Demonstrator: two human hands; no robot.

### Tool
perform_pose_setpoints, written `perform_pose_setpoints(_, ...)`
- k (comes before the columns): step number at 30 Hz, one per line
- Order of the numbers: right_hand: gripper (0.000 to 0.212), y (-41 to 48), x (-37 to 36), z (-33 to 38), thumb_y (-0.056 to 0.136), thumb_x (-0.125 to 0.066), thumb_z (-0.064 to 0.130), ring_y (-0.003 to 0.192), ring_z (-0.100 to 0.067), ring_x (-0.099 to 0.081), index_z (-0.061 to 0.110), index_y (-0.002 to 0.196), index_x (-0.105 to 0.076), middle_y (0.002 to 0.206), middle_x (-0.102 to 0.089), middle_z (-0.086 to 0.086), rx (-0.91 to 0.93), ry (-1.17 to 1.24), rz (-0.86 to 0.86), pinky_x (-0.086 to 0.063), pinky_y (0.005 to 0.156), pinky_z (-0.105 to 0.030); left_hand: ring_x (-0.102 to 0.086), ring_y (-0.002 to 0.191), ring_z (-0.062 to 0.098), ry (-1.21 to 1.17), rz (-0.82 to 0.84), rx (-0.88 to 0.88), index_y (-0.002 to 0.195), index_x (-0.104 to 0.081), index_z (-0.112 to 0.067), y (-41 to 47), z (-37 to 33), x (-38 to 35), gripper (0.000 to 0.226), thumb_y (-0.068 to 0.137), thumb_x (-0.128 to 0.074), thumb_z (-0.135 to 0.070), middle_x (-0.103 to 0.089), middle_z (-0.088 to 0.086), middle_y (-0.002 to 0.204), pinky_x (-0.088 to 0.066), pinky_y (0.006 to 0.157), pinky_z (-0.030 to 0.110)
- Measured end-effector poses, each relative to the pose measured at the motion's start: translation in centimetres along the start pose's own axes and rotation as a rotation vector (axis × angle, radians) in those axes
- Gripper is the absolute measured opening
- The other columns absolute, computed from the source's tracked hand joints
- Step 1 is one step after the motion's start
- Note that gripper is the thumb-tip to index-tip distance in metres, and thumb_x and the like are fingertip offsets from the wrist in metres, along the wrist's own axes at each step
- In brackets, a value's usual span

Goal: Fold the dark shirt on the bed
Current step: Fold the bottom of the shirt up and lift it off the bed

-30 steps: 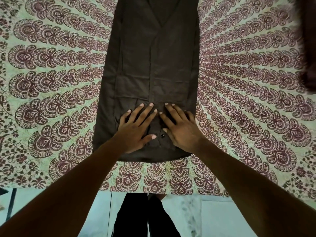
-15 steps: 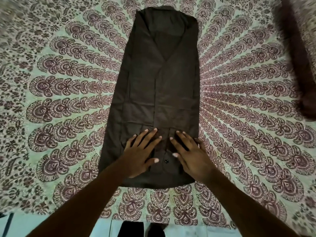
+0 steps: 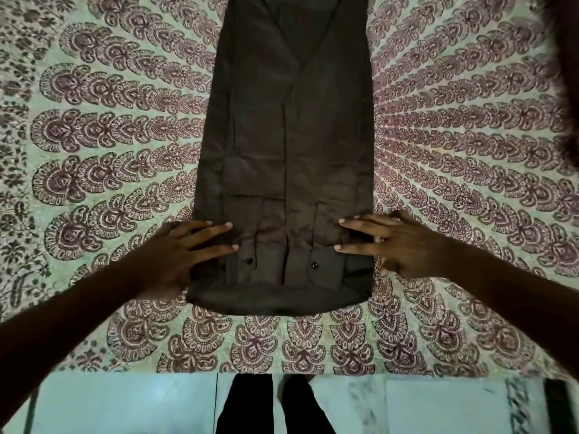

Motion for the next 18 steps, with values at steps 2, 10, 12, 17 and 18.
perform_pose_setpoints(2, 0.116, 0.2, 0.1, 0.1, 0.072, -0.089, 0.039, 0.146, -0.031, -0.043, 0.054, 0.161, -0.016, 0.174, -0.015, 0.001, -0.014, -0.025, -0.010, -0.047, 0.097, -0.056, -0.040, 0.144, 0.030, 0.019, -0.041, -0.031, 0.162, -0.014, -0.050, 0.1, 0.4, 0.2, 0.117, 0.070, -0.084, -0.030, -0.010, -0.010, 0.175, -0.044, 0.105, 0.055)
perform_pose_setpoints(10, 0.082, 2.1, -0.3, 2.2, 0.078, -0.084, 0.026, 0.126, -0.042, -0.053, 0.045, 0.149, -0.047, 0.153, -0.044, -0.016, -0.121, -0.034, -0.197, -0.045, 0.094, -0.061, -0.057, 0.115, 0.035, 0.103, -0.283, -0.081, 0.143, -0.061, -0.029, 2.7, -0.4, 1.3, 0.091, 0.059, -0.094, -0.023, -0.063, 0.006, 0.142, -0.034, 0.098, 0.048)
perform_pose_setpoints(12, 0.077, 2.0, -0.7, 2.3, 0.079, -0.081, 0.024, 0.129, -0.043, -0.050, 0.043, 0.147, -0.050, 0.154, -0.043, -0.016, -0.136, -0.013, -0.213, -0.042, 0.096, -0.061, -0.054, 0.116, 0.034, 0.089, -0.304, -0.145, 0.131, -0.070, -0.026, 3.1, -0.2, 1.4, 0.081, 0.054, -0.094, -0.019, -0.066, 0.011, 0.135, -0.033, 0.096, 0.046)
perform_pose_setpoints(17, 0.056, 2.4, -0.3, 3.3, 0.073, -0.079, 0.017, 0.129, -0.038, -0.044, 0.035, 0.124, -0.064, 0.146, -0.050, -0.012, -0.255, 0.181, -0.289, -0.041, 0.094, -0.063, -0.054, 0.120, 0.029, -0.115, -0.327, -0.146, 0.109, -0.066, -0.030, 3.9, 0.4, 2.5, 0.037, 0.073, -0.062, -0.022, -0.060, 0.004, 0.129, -0.033, 0.094, 0.045)
perform_pose_setpoints(18, 0.047, 2.7, 0.2, 3.2, 0.077, -0.075, 0.017, 0.128, -0.036, -0.045, 0.035, 0.119, -0.063, 0.142, -0.054, -0.008, -0.301, 0.234, -0.333, -0.041, 0.093, -0.060, -0.057, 0.120, 0.026, -0.228, -0.340, -0.127, 0.109, -0.065, -0.031, 4.1, 0.7, 3.0, 0.034, 0.078, -0.060, -0.017, -0.060, -0.001, 0.129, -0.037, 0.094, 0.044)
Point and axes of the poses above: each hand's wrist, its own y-axis towards the middle knuckle, its own x-axis out of the back of the hand, z = x × y, the point moved 6 cm from there along y, towards the middle knuckle
